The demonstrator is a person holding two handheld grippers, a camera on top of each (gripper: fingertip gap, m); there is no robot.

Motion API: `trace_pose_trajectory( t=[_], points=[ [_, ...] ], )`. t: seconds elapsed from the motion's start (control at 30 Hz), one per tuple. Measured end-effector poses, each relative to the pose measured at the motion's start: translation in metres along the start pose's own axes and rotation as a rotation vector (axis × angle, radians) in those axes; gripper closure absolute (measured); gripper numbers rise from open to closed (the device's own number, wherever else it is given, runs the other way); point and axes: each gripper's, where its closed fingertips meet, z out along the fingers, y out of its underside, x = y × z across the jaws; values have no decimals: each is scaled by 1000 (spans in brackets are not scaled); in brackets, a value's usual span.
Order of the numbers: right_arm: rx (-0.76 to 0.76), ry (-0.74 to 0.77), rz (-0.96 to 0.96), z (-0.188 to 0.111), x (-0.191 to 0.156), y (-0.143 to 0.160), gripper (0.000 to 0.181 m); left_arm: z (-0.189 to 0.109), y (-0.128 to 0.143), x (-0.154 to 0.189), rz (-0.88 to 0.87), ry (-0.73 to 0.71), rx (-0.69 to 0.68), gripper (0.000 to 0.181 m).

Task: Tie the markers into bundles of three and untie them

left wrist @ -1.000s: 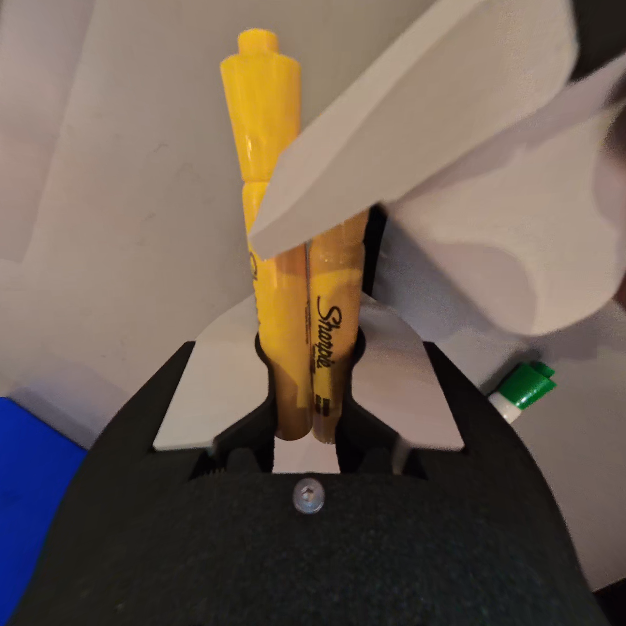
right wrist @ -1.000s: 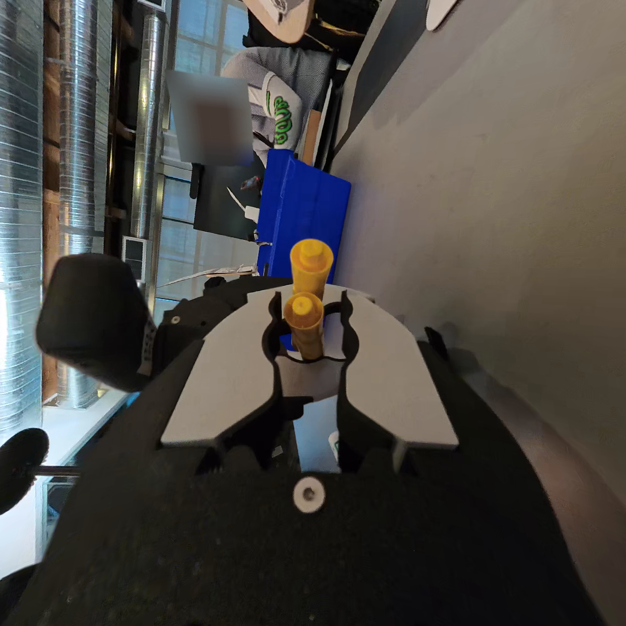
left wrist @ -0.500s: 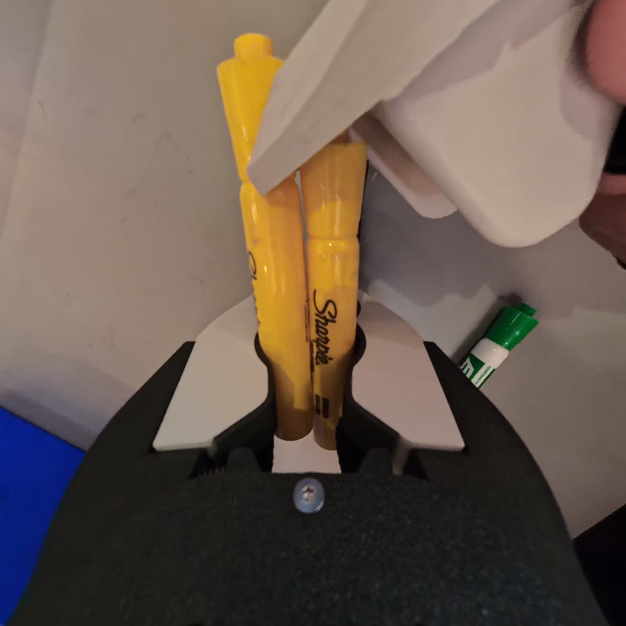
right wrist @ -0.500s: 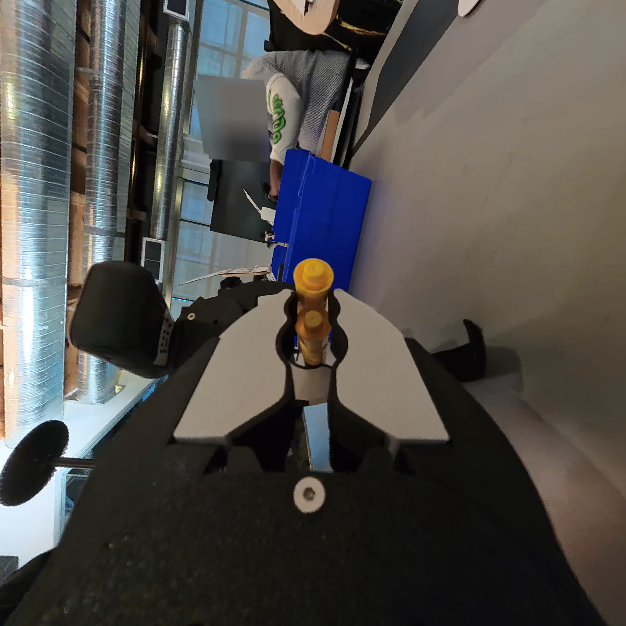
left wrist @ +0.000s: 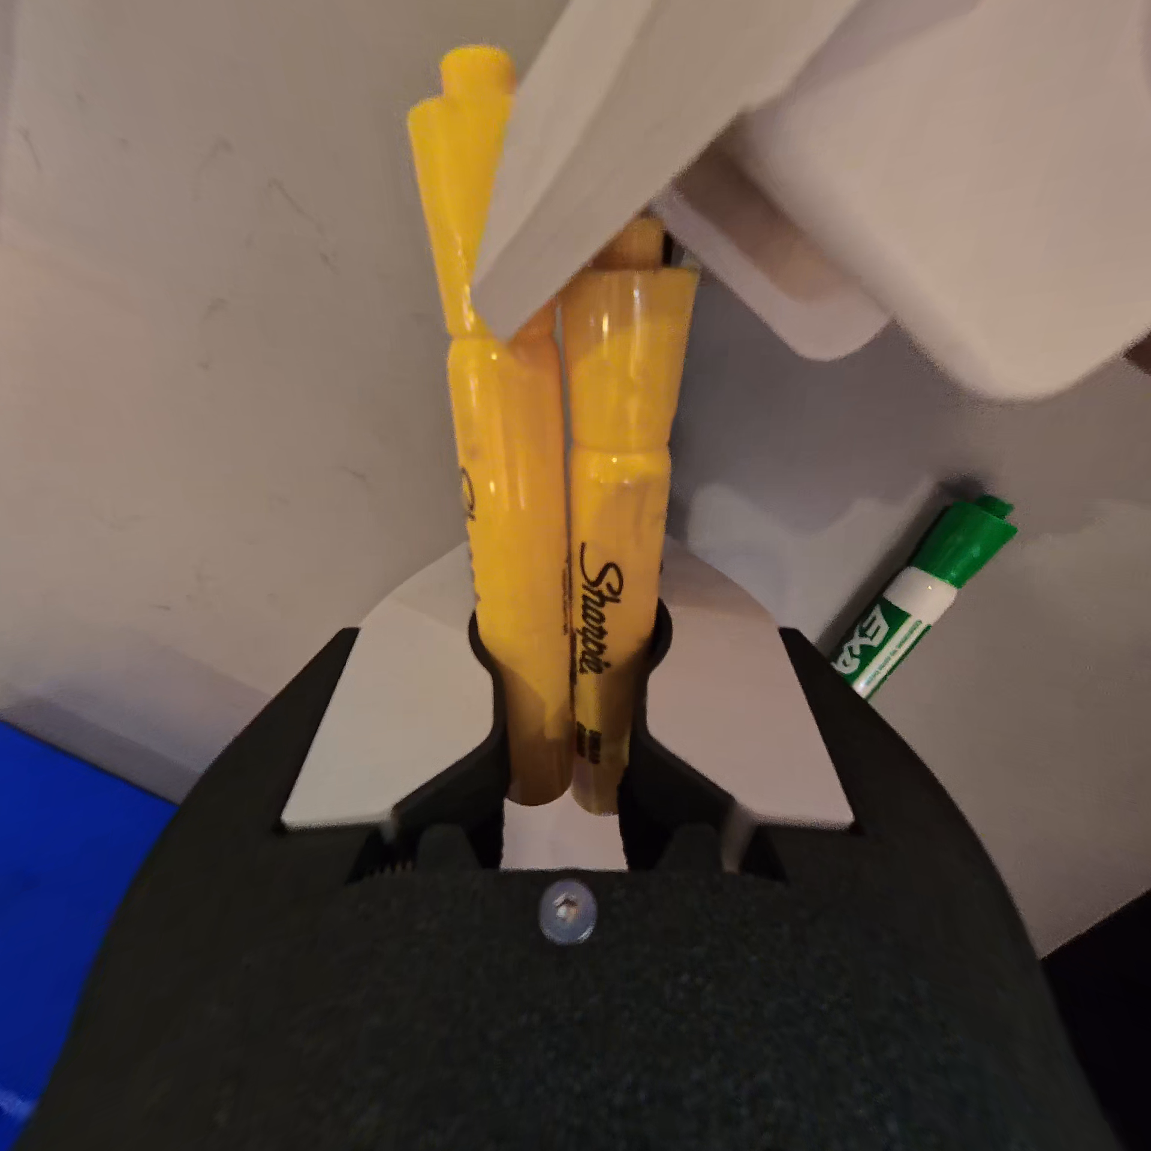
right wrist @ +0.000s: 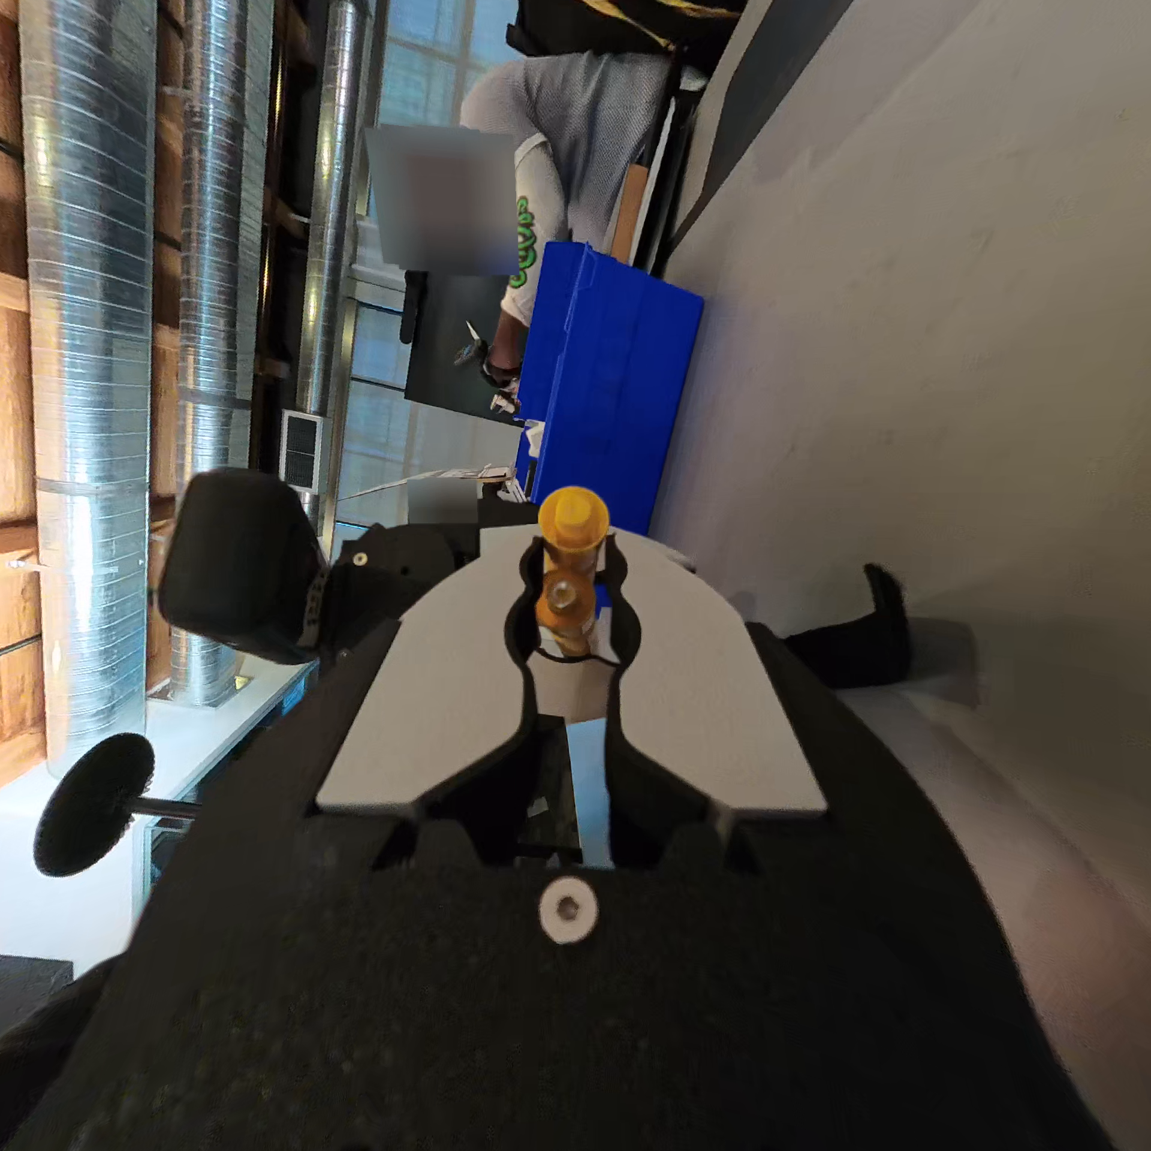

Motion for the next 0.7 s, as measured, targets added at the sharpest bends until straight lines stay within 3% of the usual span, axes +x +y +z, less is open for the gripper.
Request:
trace_pose_trajectory(
  t=[0.13, 0.27, 0.33, 0.7],
  points=[
    [-5, 24, -68, -13, -1, -11, 155, -2, 9, 3, 39, 7, -12, 139],
    [-146, 62, -89, -11, 1, 1, 159, -4, 14, 6, 60, 34, -20, 139],
    [-147, 64, -94, -9, 0, 2, 166, -5, 16, 4, 69, 16, -33, 139],
    [-156, 72, -86, -7, 1, 9, 167, -4, 21, 0, 83, -11, -82, 139]
  ],
)
